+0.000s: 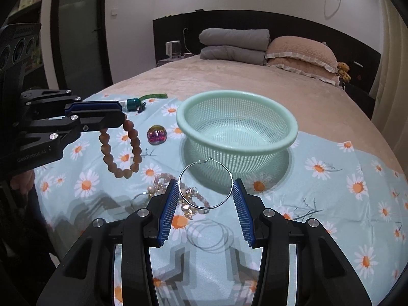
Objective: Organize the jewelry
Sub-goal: 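Carry the bracelet with the left tool while the right tool carries the hoop into the colander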
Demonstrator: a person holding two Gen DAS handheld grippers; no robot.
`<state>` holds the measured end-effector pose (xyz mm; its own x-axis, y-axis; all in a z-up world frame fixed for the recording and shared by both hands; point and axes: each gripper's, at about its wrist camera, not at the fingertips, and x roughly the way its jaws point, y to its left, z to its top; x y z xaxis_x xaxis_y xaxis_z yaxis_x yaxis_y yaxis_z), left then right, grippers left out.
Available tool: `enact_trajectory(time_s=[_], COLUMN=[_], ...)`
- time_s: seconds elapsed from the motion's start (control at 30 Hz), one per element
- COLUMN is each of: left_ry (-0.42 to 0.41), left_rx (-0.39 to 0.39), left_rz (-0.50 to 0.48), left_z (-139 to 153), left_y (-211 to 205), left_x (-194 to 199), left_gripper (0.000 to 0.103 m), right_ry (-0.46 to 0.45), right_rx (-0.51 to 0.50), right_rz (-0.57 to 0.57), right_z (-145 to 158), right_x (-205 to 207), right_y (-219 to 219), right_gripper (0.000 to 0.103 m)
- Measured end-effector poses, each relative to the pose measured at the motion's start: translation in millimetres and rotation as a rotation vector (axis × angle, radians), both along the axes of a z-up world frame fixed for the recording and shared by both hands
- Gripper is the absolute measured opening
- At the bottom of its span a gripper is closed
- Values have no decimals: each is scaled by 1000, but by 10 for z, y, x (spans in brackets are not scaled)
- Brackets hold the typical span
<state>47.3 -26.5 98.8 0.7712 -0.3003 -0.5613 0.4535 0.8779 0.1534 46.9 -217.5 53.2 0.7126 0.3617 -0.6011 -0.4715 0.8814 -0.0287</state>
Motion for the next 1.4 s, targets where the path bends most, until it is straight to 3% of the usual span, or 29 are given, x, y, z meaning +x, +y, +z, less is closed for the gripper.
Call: enact_trajectory(time_s=[0.27,0.43,0.63,0.7,0.73,0.77,0.87,0.97,1.27,1.4], left_ry=[-80,-94,-51,-81,-115,-154,-188,-217,-81,-43], left_rx=[14,-9,5,41,50,49,94,107,49,58], left_rz=[3,-32,-71,-35,-9,2,18,63,95,110], left_z=[558,644,493,422,410,417,465,511,369,228], left_y=[3,-71,-208,-236,-220,-187,-125,-62,153,197], left_x=[412,789,1121,1142,1125,1082,1020,980,921,875], left_gripper=[12,12,14,54,93,97,97,97,97,97], right_ry=[-86,-45,-18,-28,-42,-57,-72,-64,-52,-52], right_rx=[-40,10,-57,-70,-79,-88,-81,-65,-107,-127], right_rz=[-30,-45,-54,-81,-92,-92,-97,-96,-45,-24], right_z=[621,573,375,324,310,306,325,333,319,309], right_x=[379,767,1096,1147,1144,1128,1063,1017,840,758], right_y=[74,74,156,135,115,95,-10,-77,-90,-89], right_gripper=[42,42,42,59,71,74,85,85,86,86])
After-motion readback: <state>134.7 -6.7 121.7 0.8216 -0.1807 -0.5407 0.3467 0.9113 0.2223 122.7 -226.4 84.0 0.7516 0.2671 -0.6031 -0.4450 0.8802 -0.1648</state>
